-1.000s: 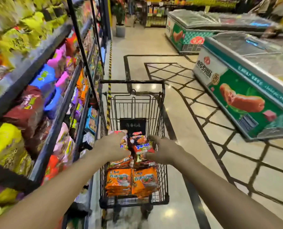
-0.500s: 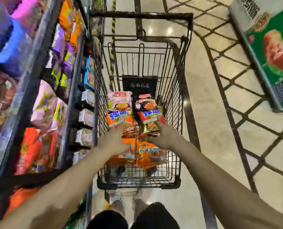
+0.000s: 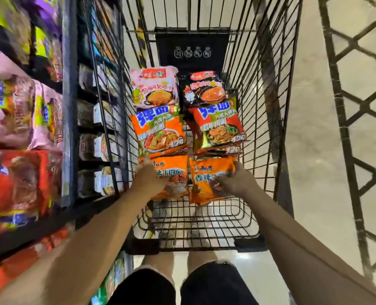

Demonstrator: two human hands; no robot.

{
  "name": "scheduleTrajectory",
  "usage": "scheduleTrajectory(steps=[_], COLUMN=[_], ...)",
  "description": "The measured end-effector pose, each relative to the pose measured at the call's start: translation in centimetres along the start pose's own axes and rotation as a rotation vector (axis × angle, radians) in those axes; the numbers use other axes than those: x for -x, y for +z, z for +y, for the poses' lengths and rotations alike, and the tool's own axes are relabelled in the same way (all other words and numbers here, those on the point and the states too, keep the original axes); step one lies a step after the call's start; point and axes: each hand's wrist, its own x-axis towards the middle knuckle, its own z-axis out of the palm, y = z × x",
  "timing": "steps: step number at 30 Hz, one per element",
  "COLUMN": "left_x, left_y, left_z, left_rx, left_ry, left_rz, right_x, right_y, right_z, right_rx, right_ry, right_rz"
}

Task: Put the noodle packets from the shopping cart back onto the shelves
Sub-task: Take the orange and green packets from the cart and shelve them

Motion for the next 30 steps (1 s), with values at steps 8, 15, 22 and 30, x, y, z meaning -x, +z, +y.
scheduleTrajectory(steps=[8, 15, 22, 30], left_x=[-1.1, -2.3, -2.0, -0.5], left_y=[3.7, 4.9, 4.9, 5.0], left_z=[-2.4, -2.6, -3.3, -2.1], left_rx=[0.324, 0.329, 0.254, 0.380], left_ry=[0.009, -0.114, -0.067, -0.104], left_rz=[0.204, 0.132, 0.124, 0.042], right_x=[-6.2, -5.9, -2.1, -2.0], right_y=[4.4, 5.1, 4.9, 4.5], right_z=[4.0, 3.5, -0.1, -0.3], right_rx=[-0.100, -0.155, -0.003, -0.146], right_ry=[0.151, 0.147, 0.088, 0.035], right_rz=[0.037, 0.049, 0.151, 0.112])
